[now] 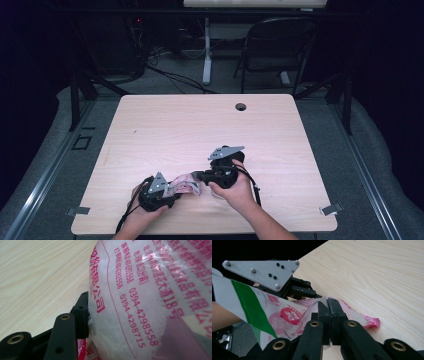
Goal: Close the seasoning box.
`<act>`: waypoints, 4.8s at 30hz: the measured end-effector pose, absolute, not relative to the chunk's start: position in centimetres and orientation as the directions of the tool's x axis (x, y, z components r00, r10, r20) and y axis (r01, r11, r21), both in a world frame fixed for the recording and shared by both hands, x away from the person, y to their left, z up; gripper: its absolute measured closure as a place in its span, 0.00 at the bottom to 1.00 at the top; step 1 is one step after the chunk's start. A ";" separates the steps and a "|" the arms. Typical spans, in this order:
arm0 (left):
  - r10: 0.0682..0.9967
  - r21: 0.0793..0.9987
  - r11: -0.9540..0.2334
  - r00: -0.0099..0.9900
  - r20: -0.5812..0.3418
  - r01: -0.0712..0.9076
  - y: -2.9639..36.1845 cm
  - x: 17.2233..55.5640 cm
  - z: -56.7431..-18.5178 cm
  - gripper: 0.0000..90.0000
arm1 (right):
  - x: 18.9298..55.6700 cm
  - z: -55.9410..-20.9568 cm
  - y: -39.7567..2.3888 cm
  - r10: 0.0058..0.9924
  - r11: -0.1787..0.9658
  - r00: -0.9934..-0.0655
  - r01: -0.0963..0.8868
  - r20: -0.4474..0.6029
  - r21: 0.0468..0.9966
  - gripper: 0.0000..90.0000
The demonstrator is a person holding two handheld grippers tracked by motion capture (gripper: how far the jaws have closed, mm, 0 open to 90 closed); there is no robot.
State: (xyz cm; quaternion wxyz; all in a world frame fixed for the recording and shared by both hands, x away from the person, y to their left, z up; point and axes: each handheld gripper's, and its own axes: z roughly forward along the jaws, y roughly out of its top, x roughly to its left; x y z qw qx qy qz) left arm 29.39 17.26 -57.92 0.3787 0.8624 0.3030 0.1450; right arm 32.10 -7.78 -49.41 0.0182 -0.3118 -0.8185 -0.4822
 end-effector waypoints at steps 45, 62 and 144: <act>0.606 0.728 -0.663 0.698 0.383 0.176 13.0 31.8 -53.8 0.59 | 29.8 -43.9 -14.3 0.631 0.144 -0.695 0.540 0.344 0.829 0.74; 0.597 0.693 -0.710 0.631 0.495 0.127 13.3 30.9 -53.6 0.60 | 30.6 -45.7 -12.2 0.603 0.236 -0.718 0.578 0.349 0.781 0.99; 0.408 0.525 -0.849 0.558 0.723 -0.059 9.8 32.2 -51.3 0.61 | 30.2 -45.0 -16.2 0.669 0.162 -0.677 0.534 0.305 0.830 1.00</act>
